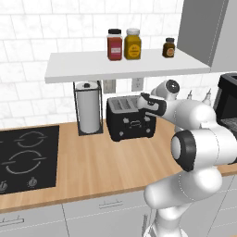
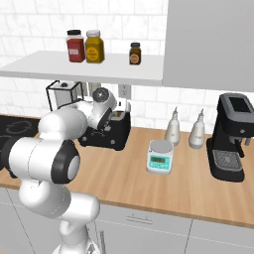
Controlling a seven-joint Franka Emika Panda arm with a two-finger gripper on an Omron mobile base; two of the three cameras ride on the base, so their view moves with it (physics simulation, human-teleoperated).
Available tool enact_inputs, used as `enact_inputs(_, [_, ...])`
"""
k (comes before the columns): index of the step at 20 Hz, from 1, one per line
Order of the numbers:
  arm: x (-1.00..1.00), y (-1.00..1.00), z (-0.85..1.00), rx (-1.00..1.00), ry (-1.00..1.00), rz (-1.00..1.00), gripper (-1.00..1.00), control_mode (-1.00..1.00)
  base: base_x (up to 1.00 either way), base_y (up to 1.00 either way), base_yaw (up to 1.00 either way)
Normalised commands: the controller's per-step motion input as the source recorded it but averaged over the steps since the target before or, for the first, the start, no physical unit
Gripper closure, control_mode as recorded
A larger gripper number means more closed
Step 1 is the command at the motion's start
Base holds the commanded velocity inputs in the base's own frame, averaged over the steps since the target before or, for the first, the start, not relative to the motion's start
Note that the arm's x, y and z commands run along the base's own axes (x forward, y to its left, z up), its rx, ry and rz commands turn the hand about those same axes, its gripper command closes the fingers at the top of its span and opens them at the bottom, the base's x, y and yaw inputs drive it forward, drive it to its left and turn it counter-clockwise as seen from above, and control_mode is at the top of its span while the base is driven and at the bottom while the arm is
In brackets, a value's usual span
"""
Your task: Start the toaster. Once the lever pops up, take the bread to the plate on the dining counter.
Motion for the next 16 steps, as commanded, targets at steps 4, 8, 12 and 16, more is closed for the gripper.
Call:
enact_inputs(4, [0.0, 0.0, 0.0, 0.0, 0.0, 0.0, -1.0, -1.0, 0.0, 0.0, 0.0])
enact_inputs(8, [0.0, 0.0, 0.0, 0.0, 0.0, 0.0, -1.0, -1.0, 0.0, 0.0, 0.0])
enact_inputs(12, [0.0, 0.02, 0.0, 0.0, 0.0, 0.0, -1.0, -1.0, 0.0, 0.0, 0.0])
enact_inputs(16, [0.01, 0.02, 0.0, 0.0, 0.01, 0.0, -1.0, -1.0, 0.0, 0.0, 0.0])
